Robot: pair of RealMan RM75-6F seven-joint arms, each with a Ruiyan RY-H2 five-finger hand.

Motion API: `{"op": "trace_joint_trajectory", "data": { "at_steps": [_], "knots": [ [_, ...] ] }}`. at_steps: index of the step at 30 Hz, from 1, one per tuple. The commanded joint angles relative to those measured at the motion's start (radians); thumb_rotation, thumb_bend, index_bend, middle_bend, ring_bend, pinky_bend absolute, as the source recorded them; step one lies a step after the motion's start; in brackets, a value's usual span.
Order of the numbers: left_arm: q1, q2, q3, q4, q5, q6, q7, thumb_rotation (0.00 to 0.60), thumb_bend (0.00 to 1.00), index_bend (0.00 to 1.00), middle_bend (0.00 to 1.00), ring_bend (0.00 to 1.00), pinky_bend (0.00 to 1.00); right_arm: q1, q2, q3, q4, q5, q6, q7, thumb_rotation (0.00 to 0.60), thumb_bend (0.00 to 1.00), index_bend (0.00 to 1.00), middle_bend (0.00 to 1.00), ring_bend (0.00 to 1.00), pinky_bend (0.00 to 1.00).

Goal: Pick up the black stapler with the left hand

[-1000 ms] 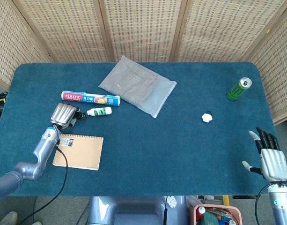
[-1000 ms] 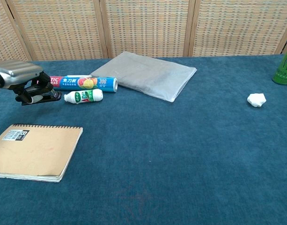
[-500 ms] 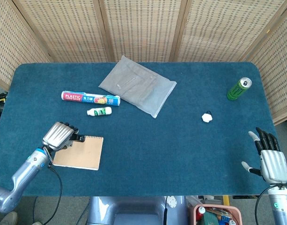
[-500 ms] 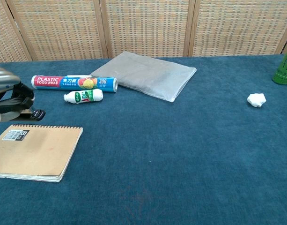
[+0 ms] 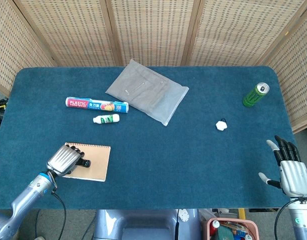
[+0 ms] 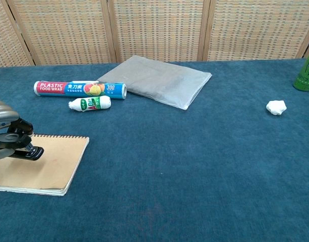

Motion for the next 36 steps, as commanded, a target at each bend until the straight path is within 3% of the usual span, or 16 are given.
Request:
{"op": "trace_joint_trajectory", "data": {
  "at_steps": [1, 6, 11, 16, 21, 25, 28, 29, 36],
  "knots": [
    [-0.004, -0.028, -0.011, 0.028, -0.022, -0.013, 0.021, 0.600, 0.57, 0.74, 0.58, 0.43, 0.50, -0.002, 0.001, 0.000, -0.001, -0.001, 0.002, 0.002, 0.600, 0.10, 0.00, 0.00, 0.00, 0.01],
    [-0.016, -0.059, -0.025, 0.058, -0.066, -0.044, 0.052, 0.600, 0.55, 0.68, 0.51, 0.42, 0.43, -0.002, 0.002, 0.000, -0.001, 0.002, 0.000, 0.003, 0.600, 0.10, 0.00, 0.00, 0.00, 0.01],
    [-0.030, -0.081, -0.030, 0.071, -0.107, -0.076, 0.084, 0.600, 0.52, 0.59, 0.38, 0.31, 0.32, -0.002, 0.001, -0.001, -0.002, -0.004, 0.003, -0.002, 0.600, 0.10, 0.00, 0.00, 0.00, 0.01],
    [-0.037, -0.075, -0.026, 0.052, -0.139, -0.097, 0.109, 0.600, 0.49, 0.33, 0.13, 0.15, 0.20, -0.003, 0.001, 0.001, -0.003, 0.000, 0.004, 0.000, 0.600, 0.10, 0.00, 0.00, 0.00, 0.01],
    [-0.035, -0.056, -0.031, 0.017, -0.139, -0.081, 0.101, 0.600, 0.47, 0.15, 0.01, 0.04, 0.06, -0.003, 0.002, 0.000, -0.005, -0.006, 0.007, -0.001, 0.600, 0.10, 0.00, 0.00, 0.00, 0.01],
    [-0.030, -0.034, -0.031, -0.014, -0.122, -0.066, 0.081, 0.600, 0.41, 0.07, 0.00, 0.00, 0.00, -0.004, 0.002, -0.002, -0.007, -0.009, 0.008, -0.003, 0.600, 0.10, 0.00, 0.00, 0.00, 0.01],
    [-0.025, -0.011, -0.028, -0.040, -0.106, -0.054, 0.068, 0.600, 0.20, 0.01, 0.00, 0.00, 0.00, -0.004, 0.002, -0.002, -0.008, -0.013, 0.011, -0.005, 0.600, 0.10, 0.00, 0.00, 0.00, 0.01],
    [-0.023, -0.004, -0.027, -0.047, -0.104, -0.050, 0.066, 0.600, 0.17, 0.00, 0.00, 0.00, 0.00, -0.004, 0.002, -0.002, -0.009, -0.013, 0.012, -0.006, 0.600, 0.10, 0.00, 0.00, 0.00, 0.01],
    [0.018, 0.060, -0.034, -0.120, -0.068, 0.043, 0.026, 0.600, 0.14, 0.00, 0.00, 0.00, 0.00, -0.007, 0.004, -0.002, -0.011, -0.020, 0.020, -0.006, 0.600, 0.10, 0.00, 0.00, 0.00, 0.01]
  ]
}}
